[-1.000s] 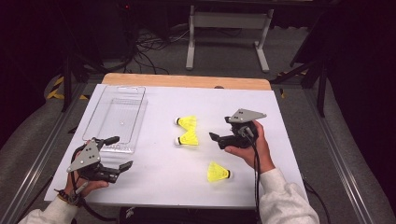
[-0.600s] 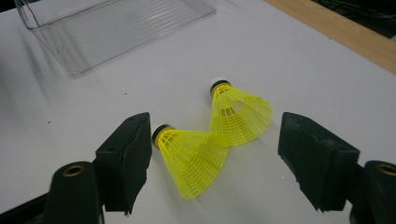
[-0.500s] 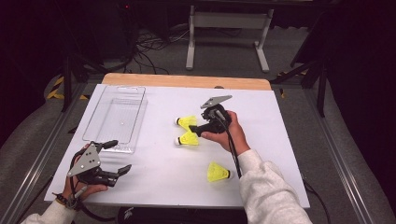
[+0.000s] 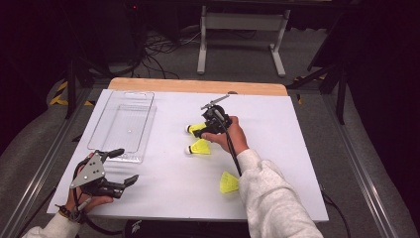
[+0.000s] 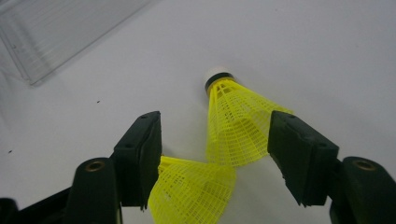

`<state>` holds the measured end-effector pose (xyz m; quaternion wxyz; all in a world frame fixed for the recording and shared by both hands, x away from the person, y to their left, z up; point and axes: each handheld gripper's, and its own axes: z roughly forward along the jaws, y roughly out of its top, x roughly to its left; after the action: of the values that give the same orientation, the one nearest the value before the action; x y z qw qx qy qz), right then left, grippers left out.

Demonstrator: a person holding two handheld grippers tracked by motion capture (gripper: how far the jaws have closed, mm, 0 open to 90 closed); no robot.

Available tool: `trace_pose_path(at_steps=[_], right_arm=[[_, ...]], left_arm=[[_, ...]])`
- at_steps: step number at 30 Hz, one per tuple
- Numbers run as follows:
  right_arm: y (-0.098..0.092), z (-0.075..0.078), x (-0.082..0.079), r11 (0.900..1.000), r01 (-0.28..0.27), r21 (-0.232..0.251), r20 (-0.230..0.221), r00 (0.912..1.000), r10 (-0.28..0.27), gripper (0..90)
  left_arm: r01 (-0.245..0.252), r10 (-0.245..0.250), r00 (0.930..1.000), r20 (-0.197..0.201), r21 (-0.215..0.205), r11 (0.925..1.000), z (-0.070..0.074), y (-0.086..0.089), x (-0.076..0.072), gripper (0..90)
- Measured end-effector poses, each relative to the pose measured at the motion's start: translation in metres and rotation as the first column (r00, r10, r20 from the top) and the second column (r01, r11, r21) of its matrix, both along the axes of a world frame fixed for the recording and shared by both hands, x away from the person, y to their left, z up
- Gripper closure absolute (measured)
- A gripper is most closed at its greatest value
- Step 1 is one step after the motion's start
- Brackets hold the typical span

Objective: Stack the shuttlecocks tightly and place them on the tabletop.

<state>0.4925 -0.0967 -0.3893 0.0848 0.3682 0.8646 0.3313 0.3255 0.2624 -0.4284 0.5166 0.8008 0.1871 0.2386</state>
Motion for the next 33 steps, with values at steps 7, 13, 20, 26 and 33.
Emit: trace_pose_path(at_steps=[7,13,20,26,33], right_arm=[[0.006,-0.015,0.014,0.999,0.047,0.001,-0.083,0.9954,-0.047,43.2],[0.008,-0.021,0.020,0.998,0.063,0.005,-0.093,0.9937,-0.062,59.8],[0.007,-0.017,0.020,0.999,0.038,0.003,-0.039,0.9985,-0.038,89.1],[0.004,-0.008,0.017,1.000,0.023,-0.004,0.016,0.9996,-0.023,90.0],[-0.003,0.005,0.009,1.000,0.007,0.000,0.078,0.9969,-0.007,90.0]], left_arm=[[0.006,-0.006,1.0000,-0.007,-0.001,1.0000,-0.001,0.000,0.000,8.7],[0.009,-0.009,0.9998,-0.016,0.004,1.0000,-0.001,0.000,0.001,9.0],[0.010,-0.010,0.9997,-0.024,0.003,0.9999,-0.003,-0.001,0.002,9.3],[0.011,-0.011,0.9995,-0.030,0.008,0.9999,-0.003,-0.001,0.003,9.4],[0.010,-0.010,0.9996,-0.027,0.008,0.9999,-0.003,-0.001,0.003,9.4]])
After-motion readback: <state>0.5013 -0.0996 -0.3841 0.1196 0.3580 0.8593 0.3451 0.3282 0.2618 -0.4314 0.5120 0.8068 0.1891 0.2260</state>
